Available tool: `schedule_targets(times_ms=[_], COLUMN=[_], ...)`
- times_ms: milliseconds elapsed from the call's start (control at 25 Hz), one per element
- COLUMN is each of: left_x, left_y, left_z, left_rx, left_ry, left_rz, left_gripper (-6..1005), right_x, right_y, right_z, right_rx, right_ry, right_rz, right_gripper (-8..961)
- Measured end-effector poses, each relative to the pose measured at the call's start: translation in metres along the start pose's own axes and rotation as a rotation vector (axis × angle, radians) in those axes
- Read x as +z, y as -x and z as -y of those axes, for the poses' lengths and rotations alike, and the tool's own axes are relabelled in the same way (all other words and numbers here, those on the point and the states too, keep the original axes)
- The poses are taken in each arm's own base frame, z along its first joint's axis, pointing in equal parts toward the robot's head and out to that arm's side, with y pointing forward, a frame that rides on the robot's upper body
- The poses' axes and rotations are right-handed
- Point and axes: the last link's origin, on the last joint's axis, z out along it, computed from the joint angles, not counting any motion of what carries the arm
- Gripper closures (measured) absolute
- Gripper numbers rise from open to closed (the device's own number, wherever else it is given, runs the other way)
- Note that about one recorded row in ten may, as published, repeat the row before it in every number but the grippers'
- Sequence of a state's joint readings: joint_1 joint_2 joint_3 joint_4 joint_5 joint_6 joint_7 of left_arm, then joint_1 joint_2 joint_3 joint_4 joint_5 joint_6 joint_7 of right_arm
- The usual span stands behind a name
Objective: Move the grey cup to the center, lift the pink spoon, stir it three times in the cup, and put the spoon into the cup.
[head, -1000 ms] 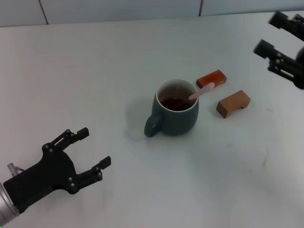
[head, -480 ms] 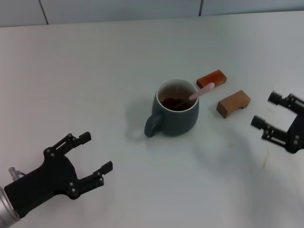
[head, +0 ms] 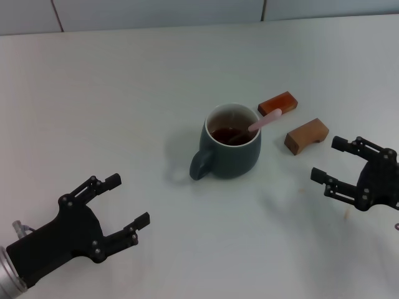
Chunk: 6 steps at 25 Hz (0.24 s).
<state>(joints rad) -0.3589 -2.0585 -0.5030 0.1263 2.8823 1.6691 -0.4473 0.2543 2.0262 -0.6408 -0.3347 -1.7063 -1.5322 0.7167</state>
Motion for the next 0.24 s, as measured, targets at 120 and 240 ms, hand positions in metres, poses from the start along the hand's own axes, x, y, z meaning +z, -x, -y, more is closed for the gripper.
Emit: schedule_targets(times_ms=[120, 240], left_x=[-0.0001, -0.0004], left_y=[-0.0003, -0.0001], left_z=[-0.0005, -0.0008], left_rx=[-0.001, -0.002], left_ry=[0.002, 0.002], left_rz=[-0.003, -0.003], left_gripper=[137, 137], right_x=[0.0055, 0.0070], right_y=[0.0023, 0.0022], right_z=[0.0013, 0.0020], right_rx=[-0.012, -0.016], right_ry=[0.019, 0.023], right_rz=[-0.004, -0.011], right_gripper=[184, 184])
